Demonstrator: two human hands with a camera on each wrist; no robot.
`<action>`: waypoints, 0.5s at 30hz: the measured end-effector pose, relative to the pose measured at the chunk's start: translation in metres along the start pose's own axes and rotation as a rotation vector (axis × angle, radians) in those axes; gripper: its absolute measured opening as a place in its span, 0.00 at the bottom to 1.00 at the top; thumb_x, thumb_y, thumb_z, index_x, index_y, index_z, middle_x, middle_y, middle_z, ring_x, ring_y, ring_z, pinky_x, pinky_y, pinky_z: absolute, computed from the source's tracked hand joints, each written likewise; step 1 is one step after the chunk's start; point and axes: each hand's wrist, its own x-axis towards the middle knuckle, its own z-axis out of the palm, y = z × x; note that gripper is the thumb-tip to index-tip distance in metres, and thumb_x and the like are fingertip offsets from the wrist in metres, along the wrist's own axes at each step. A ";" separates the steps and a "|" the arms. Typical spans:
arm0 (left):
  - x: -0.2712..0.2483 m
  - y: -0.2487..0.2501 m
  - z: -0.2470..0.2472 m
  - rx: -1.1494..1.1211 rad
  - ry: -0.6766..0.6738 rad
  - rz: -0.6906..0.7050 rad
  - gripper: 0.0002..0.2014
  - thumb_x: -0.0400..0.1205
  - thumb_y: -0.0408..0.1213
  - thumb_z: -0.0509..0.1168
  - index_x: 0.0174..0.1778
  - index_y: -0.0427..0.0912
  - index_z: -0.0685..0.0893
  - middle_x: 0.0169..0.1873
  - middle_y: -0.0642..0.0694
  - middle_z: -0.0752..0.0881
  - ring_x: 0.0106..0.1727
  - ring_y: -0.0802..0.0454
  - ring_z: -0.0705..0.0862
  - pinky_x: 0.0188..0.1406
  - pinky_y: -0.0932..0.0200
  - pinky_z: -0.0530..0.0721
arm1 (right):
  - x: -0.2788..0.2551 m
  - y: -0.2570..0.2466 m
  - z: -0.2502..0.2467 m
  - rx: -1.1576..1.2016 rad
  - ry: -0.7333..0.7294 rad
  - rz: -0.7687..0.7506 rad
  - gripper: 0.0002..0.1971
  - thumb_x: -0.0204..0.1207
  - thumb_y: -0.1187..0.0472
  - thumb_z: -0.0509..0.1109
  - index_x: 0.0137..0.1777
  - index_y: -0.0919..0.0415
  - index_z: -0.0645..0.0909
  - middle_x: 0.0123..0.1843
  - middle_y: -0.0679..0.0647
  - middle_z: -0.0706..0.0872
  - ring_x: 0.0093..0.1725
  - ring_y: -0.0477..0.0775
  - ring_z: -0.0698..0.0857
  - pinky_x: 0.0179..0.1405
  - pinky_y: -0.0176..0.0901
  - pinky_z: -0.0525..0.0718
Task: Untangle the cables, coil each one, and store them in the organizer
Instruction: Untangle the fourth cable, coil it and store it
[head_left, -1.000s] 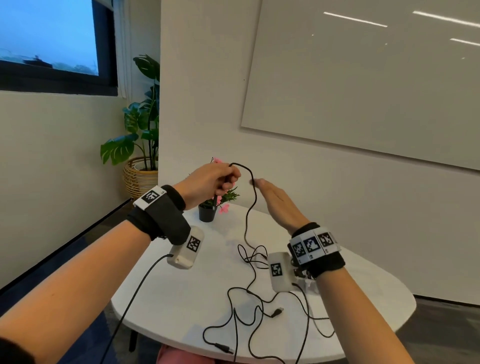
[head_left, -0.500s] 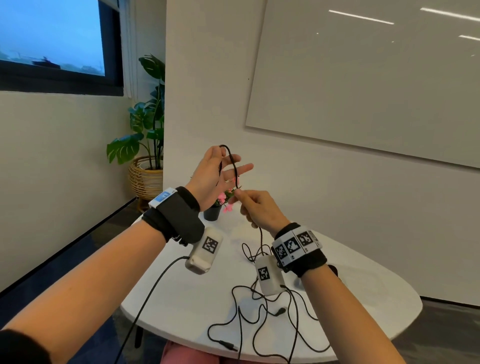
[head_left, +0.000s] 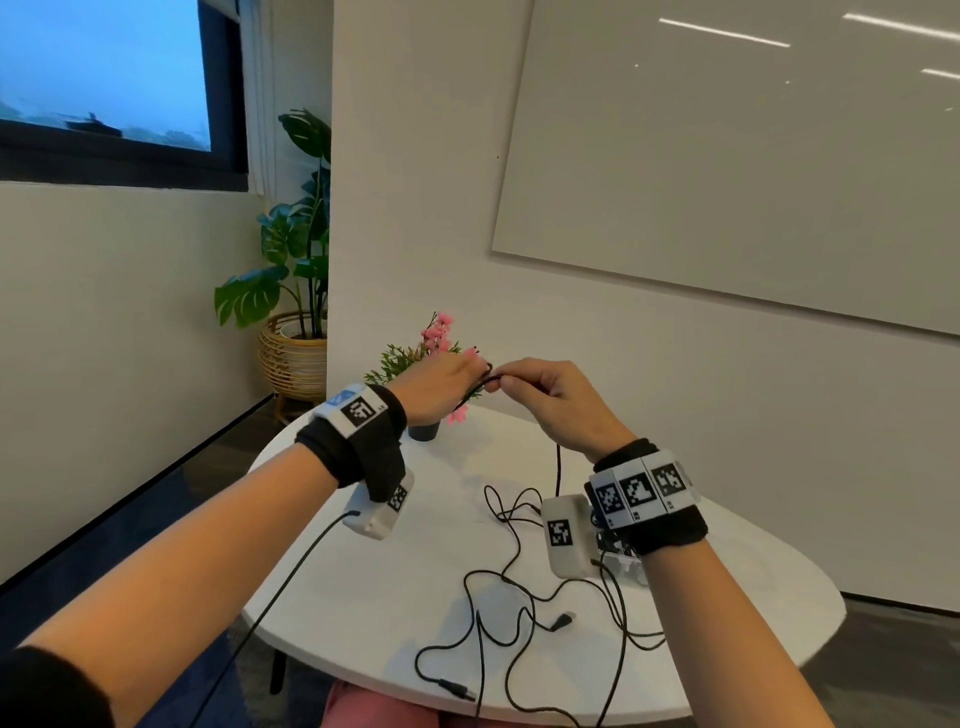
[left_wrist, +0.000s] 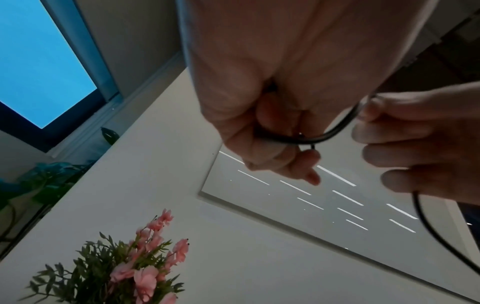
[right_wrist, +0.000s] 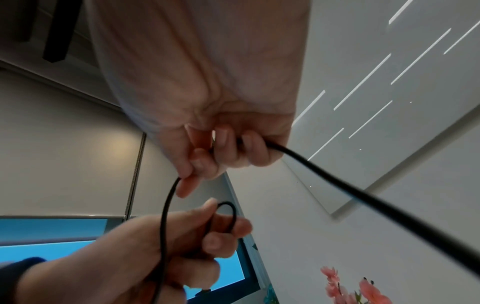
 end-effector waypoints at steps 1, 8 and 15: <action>-0.001 0.002 0.003 -0.056 -0.031 0.006 0.22 0.89 0.46 0.45 0.43 0.46 0.83 0.42 0.44 0.84 0.46 0.44 0.81 0.53 0.51 0.77 | 0.001 0.003 -0.002 -0.022 0.036 -0.002 0.10 0.80 0.68 0.64 0.50 0.58 0.87 0.43 0.44 0.86 0.45 0.33 0.83 0.49 0.22 0.74; -0.010 0.008 0.006 -0.372 -0.167 0.032 0.20 0.82 0.56 0.58 0.39 0.45 0.87 0.24 0.55 0.75 0.24 0.58 0.67 0.24 0.68 0.66 | -0.001 0.018 -0.007 0.166 0.390 0.141 0.03 0.68 0.62 0.79 0.39 0.59 0.88 0.35 0.48 0.87 0.35 0.41 0.82 0.36 0.32 0.79; -0.001 0.000 0.014 -1.056 0.128 -0.068 0.15 0.88 0.45 0.52 0.39 0.43 0.75 0.34 0.47 0.79 0.36 0.57 0.81 0.39 0.59 0.77 | -0.005 0.030 -0.001 0.458 0.468 0.266 0.06 0.74 0.62 0.74 0.44 0.65 0.85 0.27 0.49 0.79 0.22 0.44 0.71 0.24 0.38 0.72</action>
